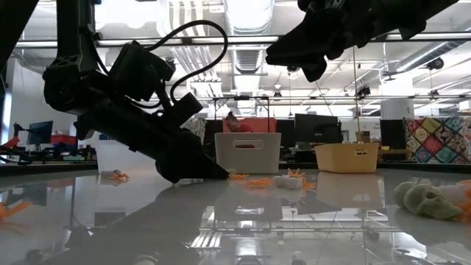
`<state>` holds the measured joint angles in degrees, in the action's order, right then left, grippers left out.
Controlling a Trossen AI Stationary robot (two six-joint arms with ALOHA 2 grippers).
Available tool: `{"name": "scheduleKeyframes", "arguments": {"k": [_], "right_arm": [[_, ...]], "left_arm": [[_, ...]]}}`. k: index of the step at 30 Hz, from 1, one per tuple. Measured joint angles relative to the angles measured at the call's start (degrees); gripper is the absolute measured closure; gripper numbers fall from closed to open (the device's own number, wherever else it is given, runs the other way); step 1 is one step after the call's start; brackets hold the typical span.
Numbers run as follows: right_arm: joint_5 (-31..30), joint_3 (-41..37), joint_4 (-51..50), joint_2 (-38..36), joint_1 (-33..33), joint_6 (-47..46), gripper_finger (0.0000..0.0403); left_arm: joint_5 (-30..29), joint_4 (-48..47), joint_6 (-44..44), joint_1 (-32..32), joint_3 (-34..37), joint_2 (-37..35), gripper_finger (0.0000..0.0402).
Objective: Sort Halloween decoration
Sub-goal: Put the cream white skull toy into the yellow bin
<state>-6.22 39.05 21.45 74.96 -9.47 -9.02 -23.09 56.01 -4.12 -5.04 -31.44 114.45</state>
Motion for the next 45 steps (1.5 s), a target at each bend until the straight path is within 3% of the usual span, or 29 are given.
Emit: {"name": "scheduleKeyframes", "arguments": {"k": [36,45], "right_arm": [[0.0,0.0,0.3,0.0,0.0,-0.4,0.0321],[0.0,0.0,0.2,0.0,0.0,-0.4,0.0321]], "left_arm": [[-1.9,-1.2,-2.1,0.1,-0.2,-1.1,0.0249],[-1.9,-1.4,-2.0,0.1,-0.2,-1.1,0.0304]]}}
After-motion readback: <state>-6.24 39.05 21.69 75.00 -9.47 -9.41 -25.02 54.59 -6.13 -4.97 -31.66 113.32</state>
